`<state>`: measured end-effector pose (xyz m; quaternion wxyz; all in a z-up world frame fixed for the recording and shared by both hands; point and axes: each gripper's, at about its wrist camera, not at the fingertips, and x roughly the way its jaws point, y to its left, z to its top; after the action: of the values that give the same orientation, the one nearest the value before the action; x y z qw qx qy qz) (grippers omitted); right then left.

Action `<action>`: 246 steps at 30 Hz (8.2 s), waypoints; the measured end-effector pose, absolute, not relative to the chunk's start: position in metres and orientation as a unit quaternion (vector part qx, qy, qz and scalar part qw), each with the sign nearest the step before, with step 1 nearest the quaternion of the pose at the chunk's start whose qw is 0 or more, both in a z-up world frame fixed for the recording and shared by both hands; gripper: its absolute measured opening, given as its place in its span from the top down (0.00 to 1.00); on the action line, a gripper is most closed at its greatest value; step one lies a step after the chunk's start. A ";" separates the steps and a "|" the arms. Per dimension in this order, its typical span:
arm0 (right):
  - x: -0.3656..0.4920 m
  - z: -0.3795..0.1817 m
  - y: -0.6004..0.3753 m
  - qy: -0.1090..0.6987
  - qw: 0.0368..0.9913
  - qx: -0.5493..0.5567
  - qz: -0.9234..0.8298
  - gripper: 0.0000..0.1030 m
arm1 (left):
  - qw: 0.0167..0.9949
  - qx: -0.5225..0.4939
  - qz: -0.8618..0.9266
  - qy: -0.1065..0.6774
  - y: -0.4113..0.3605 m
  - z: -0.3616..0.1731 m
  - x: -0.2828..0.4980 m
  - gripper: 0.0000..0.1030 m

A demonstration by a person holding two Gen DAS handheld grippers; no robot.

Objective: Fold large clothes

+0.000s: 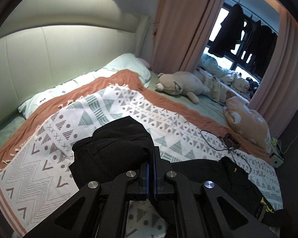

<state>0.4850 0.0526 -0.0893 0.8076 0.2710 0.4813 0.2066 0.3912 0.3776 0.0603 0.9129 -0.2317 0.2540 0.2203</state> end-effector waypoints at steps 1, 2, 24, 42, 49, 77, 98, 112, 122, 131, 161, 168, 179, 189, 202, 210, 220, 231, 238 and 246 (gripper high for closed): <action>0.481 -0.083 0.038 0.476 0.812 0.273 0.202 0.51 | 0.917 -0.227 0.212 0.252 0.367 0.068 0.394 0.98; 0.475 -0.077 0.024 0.469 0.817 0.274 0.192 0.51 | 0.920 -0.221 0.203 0.250 0.356 0.076 0.398 0.98; 0.436 -0.076 -0.159 0.410 0.842 0.345 0.066 0.51 | 0.955 -0.128 0.015 0.268 0.144 0.144 0.498 0.98; 0.432 -0.096 -0.227 0.415 0.814 0.406 0.016 0.51 | 0.877 -0.175 -0.160 0.417 0.010 -0.012 0.582 0.31; 0.439 -0.093 -0.215 0.426 0.825 0.371 0.020 0.51 | 0.858 -0.245 -0.136 0.431 0.019 -0.072 0.563 0.19; 0.500 -0.151 -0.020 0.510 0.859 0.030 0.025 0.26 | 0.869 -0.278 0.111 0.394 0.243 -0.138 0.454 0.42; 0.452 -0.102 -0.186 0.448 0.866 0.219 -0.052 0.62 | 0.865 -0.285 0.101 0.401 0.237 -0.142 0.455 0.42; 0.502 -0.164 -0.189 0.468 0.837 0.282 0.003 0.93 | 0.862 -0.266 0.096 0.422 0.217 -0.154 0.473 0.42; 0.501 -0.139 -0.205 0.436 0.850 0.294 -0.004 0.65 | 0.861 -0.252 0.115 0.427 0.211 -0.158 0.479 0.42; 0.445 -0.092 -0.277 0.352 0.882 0.300 -0.086 0.44 | 0.861 -0.270 0.112 0.417 0.200 -0.151 0.474 0.17; 0.432 -0.096 -0.397 0.212 0.897 0.377 -0.087 0.96 | 0.878 -0.227 0.108 0.408 0.166 -0.148 0.484 0.17; 0.439 -0.055 -0.341 0.179 0.910 0.373 0.004 0.96 | 0.878 -0.239 0.102 0.401 0.166 -0.144 0.481 0.17; 0.486 -0.040 -0.213 0.234 0.915 0.314 0.100 0.96 | 0.875 -0.269 0.091 0.392 0.176 -0.140 0.474 0.17; 0.527 -0.072 -0.119 0.335 0.907 0.214 0.137 0.96 | 0.869 -0.295 0.089 0.388 0.195 -0.140 0.466 0.17; 0.599 -0.108 -0.016 0.524 0.822 -0.103 0.197 0.96 | 0.865 -0.321 0.090 0.376 0.213 -0.134 0.458 0.17; 0.604 -0.123 0.024 0.576 0.753 -0.213 0.235 0.96 | 0.859 -0.336 0.095 0.374 0.221 -0.136 0.457 0.17; 0.555 -0.087 0.008 0.566 0.756 -0.174 0.278 0.50 | 0.858 -0.344 0.097 0.369 0.224 -0.131 0.459 0.17; 0.553 -0.039 -0.104 0.540 0.820 -0.106 0.159 0.50 | 0.868 -0.322 0.094 0.366 0.215 -0.121 0.450 0.17; 0.581 -0.068 -0.180 0.547 0.834 -0.047 0.057 0.50 | 0.867 -0.324 0.092 0.368 0.211 -0.123 0.455 0.17; 0.613 -0.125 -0.223 0.555 0.830 -0.022 -0.044 0.41 | 0.867 -0.313 0.106 0.372 0.210 -0.126 0.461 0.17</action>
<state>0.6133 -0.2227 -0.1246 0.8302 -0.0224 0.5553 -0.0440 0.4606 0.2098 -0.1261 0.8674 -0.3130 0.3720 0.1063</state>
